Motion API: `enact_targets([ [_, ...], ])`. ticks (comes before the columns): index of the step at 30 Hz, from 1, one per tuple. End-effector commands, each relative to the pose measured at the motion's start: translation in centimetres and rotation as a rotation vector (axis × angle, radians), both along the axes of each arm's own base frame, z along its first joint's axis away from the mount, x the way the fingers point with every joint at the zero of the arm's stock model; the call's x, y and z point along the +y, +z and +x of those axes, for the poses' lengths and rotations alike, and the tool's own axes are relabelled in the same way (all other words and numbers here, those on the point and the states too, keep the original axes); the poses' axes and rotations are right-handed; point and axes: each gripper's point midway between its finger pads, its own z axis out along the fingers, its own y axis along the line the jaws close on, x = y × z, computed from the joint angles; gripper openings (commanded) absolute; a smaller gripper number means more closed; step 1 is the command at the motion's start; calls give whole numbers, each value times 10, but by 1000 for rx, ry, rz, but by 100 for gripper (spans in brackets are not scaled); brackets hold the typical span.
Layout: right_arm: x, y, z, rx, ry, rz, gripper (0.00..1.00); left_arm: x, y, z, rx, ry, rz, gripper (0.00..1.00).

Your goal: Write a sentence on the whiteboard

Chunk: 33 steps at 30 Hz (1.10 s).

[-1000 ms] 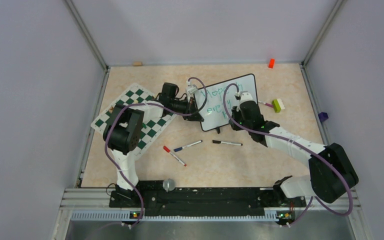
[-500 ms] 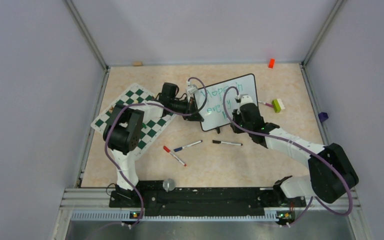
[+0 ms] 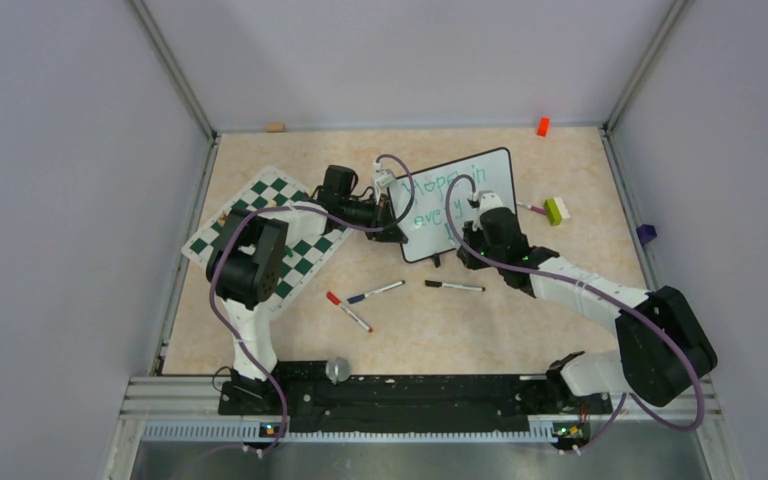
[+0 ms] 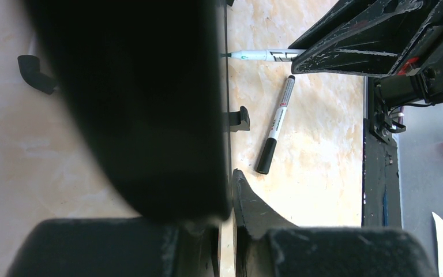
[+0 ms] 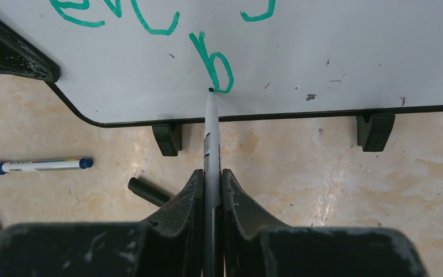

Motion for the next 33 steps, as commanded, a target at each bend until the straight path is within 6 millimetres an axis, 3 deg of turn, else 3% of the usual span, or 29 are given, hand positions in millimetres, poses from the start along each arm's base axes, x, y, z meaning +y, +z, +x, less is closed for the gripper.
enact_targets([
  [1, 9, 39, 15, -108, 6, 76, 0, -5, -2, -9, -24, -38, 17, 0],
  [9, -5, 55, 6, -195, -11, 191, 0, -5, -2, -9, -23, -39, 16, 0],
  [21, -27, 45, 8, -152, -103, 119, 0, -5, -2, -9, -24, -37, 18, 0],
  [33, -12, 42, 9, -109, -31, 132, 0, -5, -2, -9, -23, -36, 18, 0],
])
